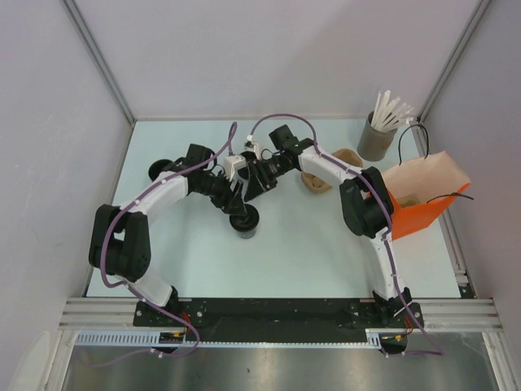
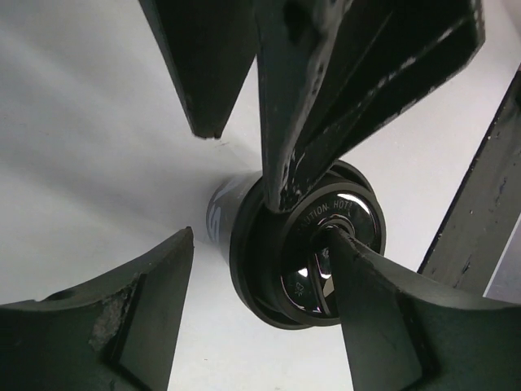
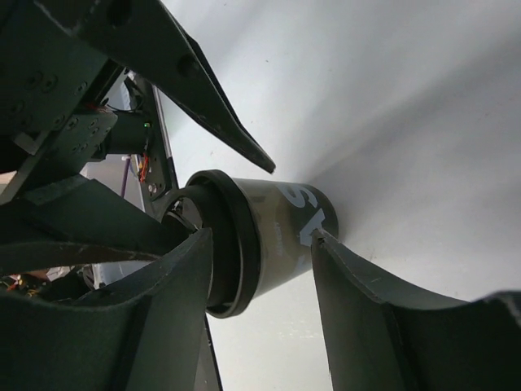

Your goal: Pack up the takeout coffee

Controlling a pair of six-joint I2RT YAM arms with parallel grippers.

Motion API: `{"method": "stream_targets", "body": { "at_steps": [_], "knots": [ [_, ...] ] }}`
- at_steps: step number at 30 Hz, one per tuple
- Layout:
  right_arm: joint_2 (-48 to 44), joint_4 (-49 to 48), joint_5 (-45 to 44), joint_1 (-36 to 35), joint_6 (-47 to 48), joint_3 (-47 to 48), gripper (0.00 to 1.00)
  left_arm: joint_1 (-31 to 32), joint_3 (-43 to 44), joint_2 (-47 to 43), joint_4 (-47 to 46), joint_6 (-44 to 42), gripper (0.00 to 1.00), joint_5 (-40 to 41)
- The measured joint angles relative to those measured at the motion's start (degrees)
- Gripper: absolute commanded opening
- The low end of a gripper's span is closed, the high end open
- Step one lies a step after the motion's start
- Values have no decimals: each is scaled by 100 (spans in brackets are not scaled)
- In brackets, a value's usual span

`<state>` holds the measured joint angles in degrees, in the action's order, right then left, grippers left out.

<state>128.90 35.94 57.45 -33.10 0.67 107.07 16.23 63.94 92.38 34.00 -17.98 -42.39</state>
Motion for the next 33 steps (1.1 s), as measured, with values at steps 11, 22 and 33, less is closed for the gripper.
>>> {"method": "stream_targets", "body": {
  "at_steps": [11, 22, 33],
  "knots": [
    [0, -107, 151, -105, -66, -153, 43, 109, -63, 0, -151, 55, 66, -4],
    [0, -223, 461, -111, -66, -424, 39, 129, -140, -20, -188, 50, 63, -22],
    [-7, -374, 393, -131, -151, -509, 35, 138, -321, -197, -321, 0, 54, 24]
  ]
}}
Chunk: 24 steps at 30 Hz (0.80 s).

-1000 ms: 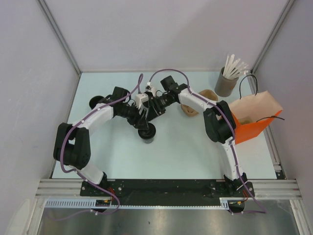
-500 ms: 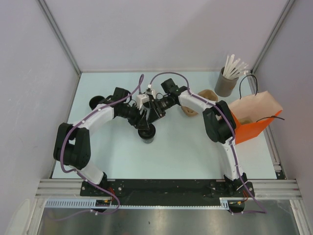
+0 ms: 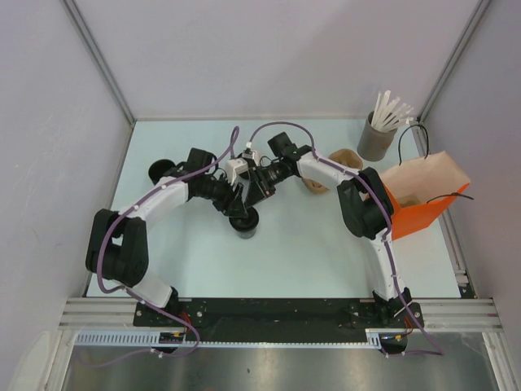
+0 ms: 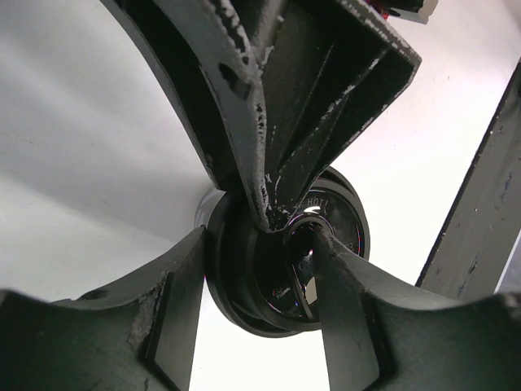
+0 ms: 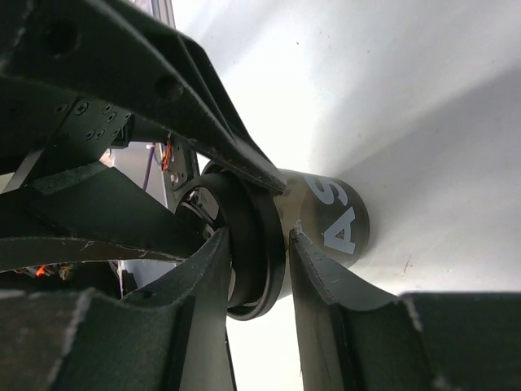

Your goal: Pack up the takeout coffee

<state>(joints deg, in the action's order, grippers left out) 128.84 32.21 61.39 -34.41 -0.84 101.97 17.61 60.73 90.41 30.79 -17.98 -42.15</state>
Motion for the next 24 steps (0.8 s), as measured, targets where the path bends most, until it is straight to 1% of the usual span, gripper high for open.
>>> {"method": "stream_targets", "body": {
  "at_steps": [5, 11, 14, 15, 17, 18, 21, 24],
  "knots": [
    [-63, -52, -179, -39, -94, -63, 35, 0, -116, -85, -109, -7, 52, 11],
    [-142, -9, -391, -111, -85, -55, 38, -11, -223, -181, -190, -7, 52, 26],
    [-166, 94, -476, -122, -52, 7, 41, -11, -223, -186, -186, -4, 52, 20],
    [-168, 149, -514, -127, -39, 44, 45, -11, -223, -186, -184, -4, 54, 20],
    [-168, 280, -588, -131, 22, 133, 49, -11, -203, -186, -162, -4, 57, 2],
    [-168, 356, -638, -129, 66, 179, 55, -9, -197, -186, -146, -2, 58, 2],
    [-168, 544, -715, -46, 184, 306, 62, -9, -33, -146, 26, -44, 63, 22],
    [-168, 579, -660, 31, 195, 341, 62, -11, 59, -118, 129, -57, 64, 31]
  ]
}}
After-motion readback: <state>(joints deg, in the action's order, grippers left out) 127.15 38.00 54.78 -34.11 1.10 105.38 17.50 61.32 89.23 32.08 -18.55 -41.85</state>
